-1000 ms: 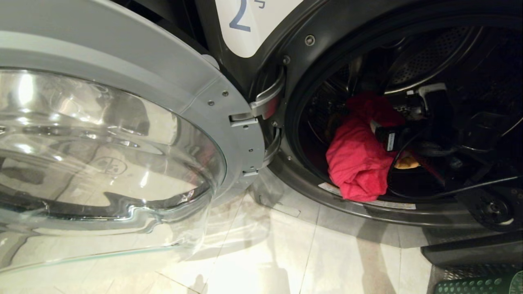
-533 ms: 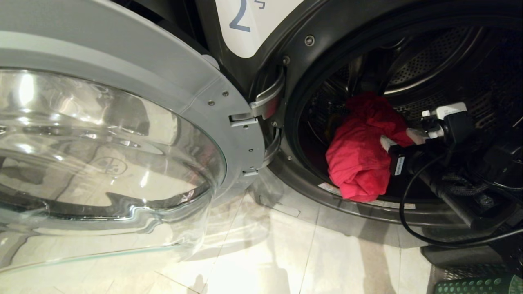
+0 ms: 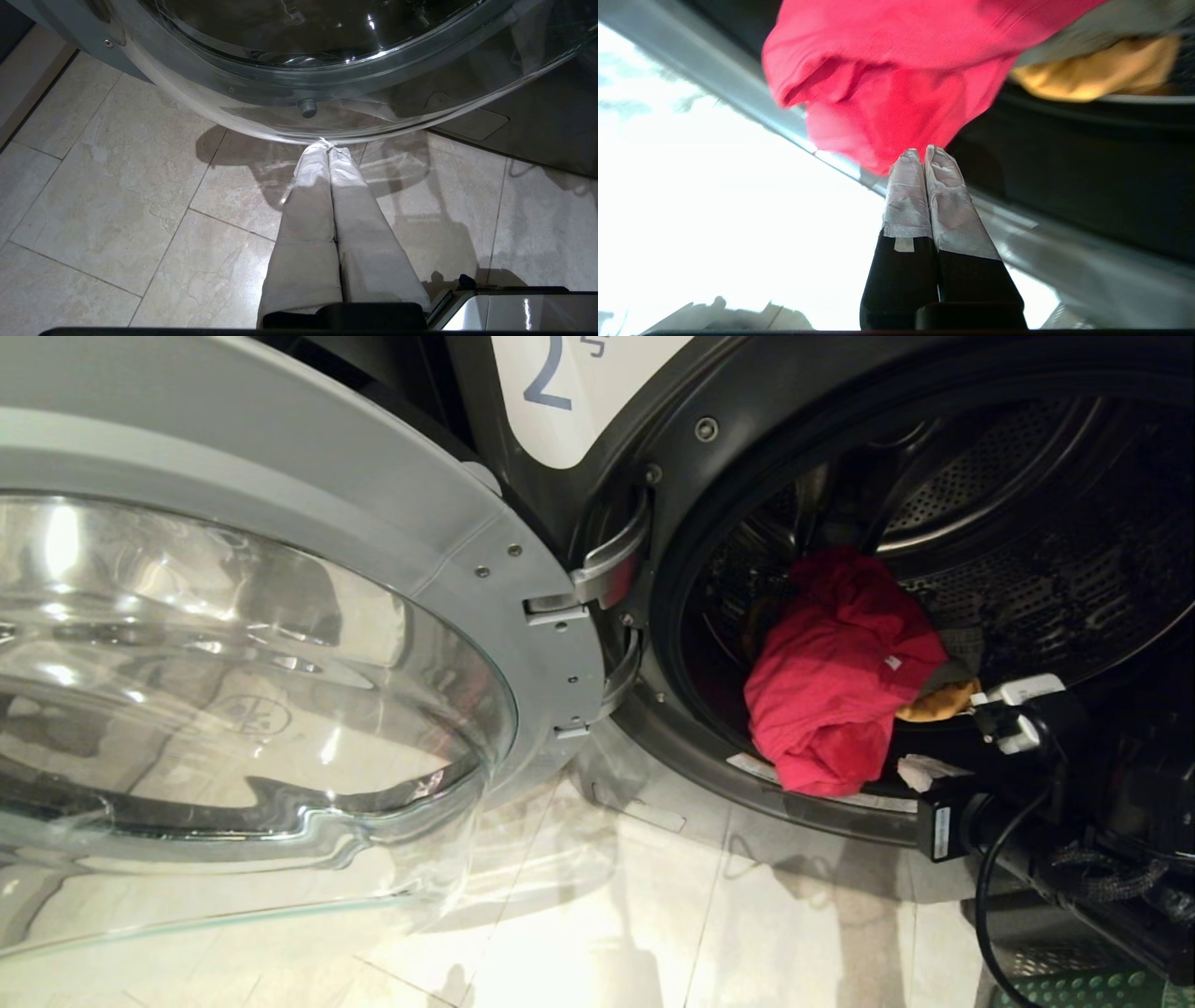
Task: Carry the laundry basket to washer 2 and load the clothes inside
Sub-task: Place the clothes into the washing machine
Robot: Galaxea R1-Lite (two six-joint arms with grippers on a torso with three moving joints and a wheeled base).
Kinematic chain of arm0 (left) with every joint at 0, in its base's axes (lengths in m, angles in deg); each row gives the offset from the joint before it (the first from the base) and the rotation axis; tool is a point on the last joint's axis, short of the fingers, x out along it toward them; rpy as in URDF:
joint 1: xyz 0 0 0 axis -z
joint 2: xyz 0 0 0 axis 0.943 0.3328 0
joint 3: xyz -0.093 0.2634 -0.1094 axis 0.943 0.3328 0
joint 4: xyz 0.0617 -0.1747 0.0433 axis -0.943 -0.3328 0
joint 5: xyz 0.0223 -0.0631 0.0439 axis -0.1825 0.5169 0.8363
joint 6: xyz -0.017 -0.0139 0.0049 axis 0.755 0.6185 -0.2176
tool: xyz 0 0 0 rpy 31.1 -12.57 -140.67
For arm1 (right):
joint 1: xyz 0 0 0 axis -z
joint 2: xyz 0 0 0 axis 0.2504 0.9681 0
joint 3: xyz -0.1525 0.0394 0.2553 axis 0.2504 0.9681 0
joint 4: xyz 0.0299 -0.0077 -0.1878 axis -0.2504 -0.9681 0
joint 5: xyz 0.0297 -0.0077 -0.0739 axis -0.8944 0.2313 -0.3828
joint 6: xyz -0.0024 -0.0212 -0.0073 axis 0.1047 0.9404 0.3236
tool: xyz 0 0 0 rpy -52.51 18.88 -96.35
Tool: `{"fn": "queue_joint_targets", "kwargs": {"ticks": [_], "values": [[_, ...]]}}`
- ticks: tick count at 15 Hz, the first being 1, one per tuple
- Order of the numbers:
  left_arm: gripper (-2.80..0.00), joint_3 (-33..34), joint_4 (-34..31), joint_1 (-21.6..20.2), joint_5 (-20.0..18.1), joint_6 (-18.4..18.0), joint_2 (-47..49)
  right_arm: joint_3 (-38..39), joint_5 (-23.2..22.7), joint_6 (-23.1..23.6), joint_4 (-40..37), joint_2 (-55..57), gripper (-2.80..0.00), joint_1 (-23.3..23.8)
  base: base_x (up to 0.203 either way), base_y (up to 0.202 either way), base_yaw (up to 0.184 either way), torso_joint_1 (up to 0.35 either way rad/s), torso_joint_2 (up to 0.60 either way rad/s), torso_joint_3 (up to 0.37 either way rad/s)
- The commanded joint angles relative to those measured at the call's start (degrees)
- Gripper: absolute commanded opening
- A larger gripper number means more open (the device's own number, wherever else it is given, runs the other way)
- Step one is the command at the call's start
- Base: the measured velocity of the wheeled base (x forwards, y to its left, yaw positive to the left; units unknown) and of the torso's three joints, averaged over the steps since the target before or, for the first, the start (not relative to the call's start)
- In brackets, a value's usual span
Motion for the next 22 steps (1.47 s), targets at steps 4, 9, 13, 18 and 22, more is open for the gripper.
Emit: {"fn": "queue_joint_targets", "kwargs": {"ticks": [4, 9, 13, 18, 22], "values": [[-2.80, 0.35, 0.05, -0.01, -0.01, 0.00, 0.06, -2.75, 0.61, -0.37, 5.01, 11.68, -2.80, -2.52, 0.000, 0.000, 0.000, 0.000, 0.00, 0.000], [-2.80, 0.35, 0.05, 0.04, 0.06, 0.00, 0.06, -20.04, 6.44, 2.30, 7.20, 26.84, -2.80, -1.71, 0.000, 0.000, 0.000, 0.000, 0.00, 0.000], [-2.80, 0.35, 0.05, -0.02, -0.02, -0.05, 0.06, -35.05, 14.27, 8.63, 6.65, 34.91, -2.80, 4.17, 0.000, 0.000, 0.000, 0.000, 0.00, 0.000], [-2.80, 0.35, 0.05, -0.02, 0.07, 0.00, 0.06, -52.12, 18.05, 15.89, 6.41, 42.55, -2.80, 10.91, 0.000, 0.000, 0.000, 0.000, 0.00, 0.000], [-2.80, 0.35, 0.05, -0.02, 0.00, 0.00, 0.06, -63.77, 17.66, 17.42, 10.85, 48.53, -2.80, 11.80, 0.000, 0.000, 0.000, 0.000, 0.00, 0.000]]}}
